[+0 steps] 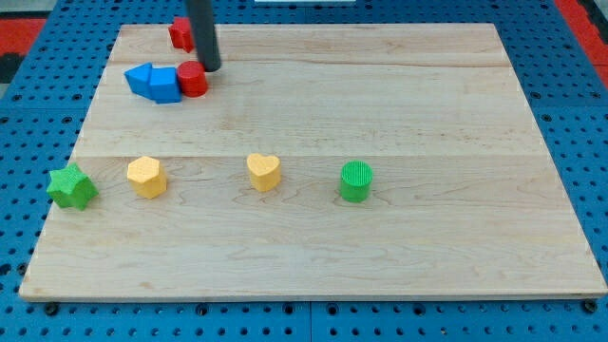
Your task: Make a vertical line withe the blue and red blocks
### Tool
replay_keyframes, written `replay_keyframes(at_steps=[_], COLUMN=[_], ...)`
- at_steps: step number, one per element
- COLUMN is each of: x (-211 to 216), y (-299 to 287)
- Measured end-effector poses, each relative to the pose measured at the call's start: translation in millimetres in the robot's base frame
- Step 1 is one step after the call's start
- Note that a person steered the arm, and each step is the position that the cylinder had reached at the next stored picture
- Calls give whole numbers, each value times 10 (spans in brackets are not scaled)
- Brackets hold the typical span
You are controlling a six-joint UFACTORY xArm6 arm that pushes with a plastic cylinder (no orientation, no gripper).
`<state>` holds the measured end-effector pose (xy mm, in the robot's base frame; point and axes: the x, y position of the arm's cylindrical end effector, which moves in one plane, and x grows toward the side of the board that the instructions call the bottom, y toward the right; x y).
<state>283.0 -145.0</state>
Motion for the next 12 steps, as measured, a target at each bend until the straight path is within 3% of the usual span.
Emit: replay_keyframes(at_steps=[1,2,3,4,5,6,9,10,12], x=[302,64,226,905,948,1389,1033,881,709], y=[156,118,-69,-58,431,641,-326,-186,-763])
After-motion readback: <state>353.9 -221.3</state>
